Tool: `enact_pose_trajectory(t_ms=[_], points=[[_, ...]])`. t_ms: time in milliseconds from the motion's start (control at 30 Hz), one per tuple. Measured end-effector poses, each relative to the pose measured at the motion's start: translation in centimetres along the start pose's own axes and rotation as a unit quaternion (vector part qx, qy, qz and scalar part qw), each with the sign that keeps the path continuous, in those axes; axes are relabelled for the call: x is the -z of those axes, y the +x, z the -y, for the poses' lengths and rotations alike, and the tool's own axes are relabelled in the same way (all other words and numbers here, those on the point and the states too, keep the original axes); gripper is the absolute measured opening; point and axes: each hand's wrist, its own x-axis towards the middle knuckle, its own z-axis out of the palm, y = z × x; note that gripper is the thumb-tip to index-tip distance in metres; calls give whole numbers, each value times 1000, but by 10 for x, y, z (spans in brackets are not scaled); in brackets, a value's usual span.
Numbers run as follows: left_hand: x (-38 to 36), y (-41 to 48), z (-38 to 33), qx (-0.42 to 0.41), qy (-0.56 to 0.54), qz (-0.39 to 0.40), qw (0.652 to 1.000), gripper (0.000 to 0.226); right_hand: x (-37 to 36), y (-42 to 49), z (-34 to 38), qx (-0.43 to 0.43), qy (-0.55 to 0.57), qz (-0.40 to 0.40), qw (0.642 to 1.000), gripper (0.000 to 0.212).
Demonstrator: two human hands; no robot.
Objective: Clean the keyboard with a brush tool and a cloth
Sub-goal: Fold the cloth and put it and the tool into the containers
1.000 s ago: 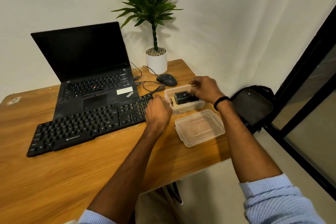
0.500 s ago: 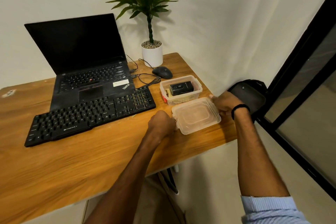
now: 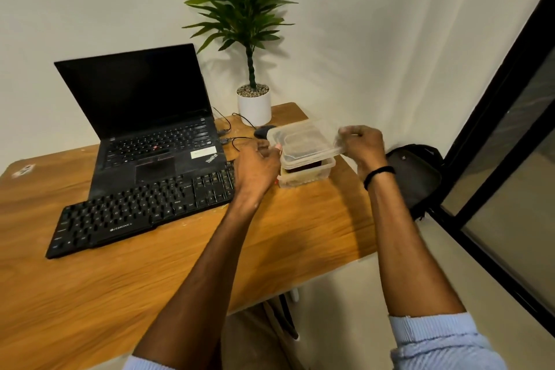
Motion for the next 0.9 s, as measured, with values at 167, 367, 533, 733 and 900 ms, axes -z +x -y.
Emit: enact_pose_trajectory(t_ms=[167, 367, 533, 733, 900], points=[[-21, 15, 17, 12, 100, 38, 994, 29, -31, -3, -12, 15, -227, -30, 973, 17], [-31, 15, 35, 15, 126, 52, 990, 30, -36, -1, -26, 16, -273, -27, 961, 14], [-32, 21, 48, 62, 81, 35, 994, 45, -31, 11, -26, -52, -199, -2, 979, 19], [-37, 27, 58, 209, -77, 57, 973, 38, -27, 9, -35, -185, -29, 47, 981, 32], [-38, 28, 63, 260, -173, 71, 947, 32, -33, 14, -42, -84, -36, -30, 995, 47]])
